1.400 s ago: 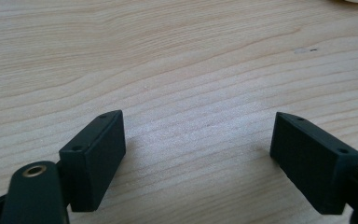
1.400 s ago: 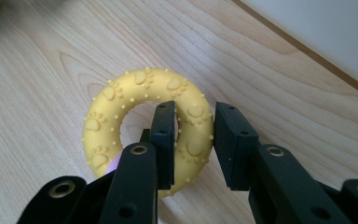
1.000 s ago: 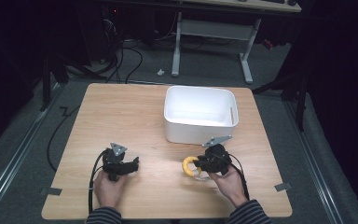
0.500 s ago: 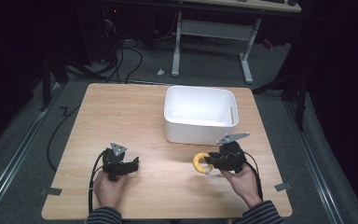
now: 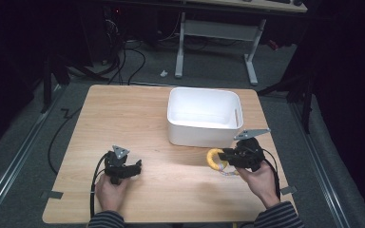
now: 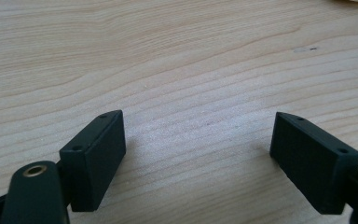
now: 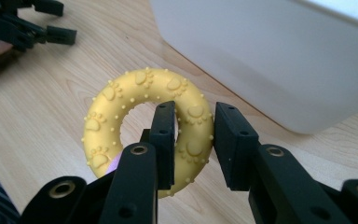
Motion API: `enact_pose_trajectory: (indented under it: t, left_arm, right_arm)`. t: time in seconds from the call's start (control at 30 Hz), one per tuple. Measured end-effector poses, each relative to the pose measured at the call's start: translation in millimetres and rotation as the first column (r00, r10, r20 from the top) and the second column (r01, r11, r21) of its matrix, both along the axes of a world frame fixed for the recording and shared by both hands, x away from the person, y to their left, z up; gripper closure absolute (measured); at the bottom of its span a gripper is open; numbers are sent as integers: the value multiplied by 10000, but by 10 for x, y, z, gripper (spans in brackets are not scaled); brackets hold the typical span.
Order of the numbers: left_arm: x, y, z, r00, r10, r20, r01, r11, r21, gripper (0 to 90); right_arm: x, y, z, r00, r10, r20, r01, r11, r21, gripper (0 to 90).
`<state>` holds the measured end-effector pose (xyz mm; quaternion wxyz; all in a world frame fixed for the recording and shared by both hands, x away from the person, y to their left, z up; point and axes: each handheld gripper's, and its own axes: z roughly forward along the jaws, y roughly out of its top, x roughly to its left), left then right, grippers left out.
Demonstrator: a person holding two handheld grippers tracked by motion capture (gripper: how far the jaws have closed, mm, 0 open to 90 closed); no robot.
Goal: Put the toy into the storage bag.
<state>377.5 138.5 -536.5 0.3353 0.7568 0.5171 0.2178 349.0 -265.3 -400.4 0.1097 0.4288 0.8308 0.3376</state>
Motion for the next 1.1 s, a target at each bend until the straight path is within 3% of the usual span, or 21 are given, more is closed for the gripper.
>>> enact_pose_trajectory:
  t: [0.77,1.1]
  left_arm:
    - [0,0,0,10000,-4,1,4,10000,4,184]
    - [0,0,0,10000,-6,-3,6,10000,6,184]
  right_arm:
    - [189,-121,507,9986,-229,475,219,9995,207,702]
    - [334,-85,699,9978,-319,580,324,9994,-90,702]
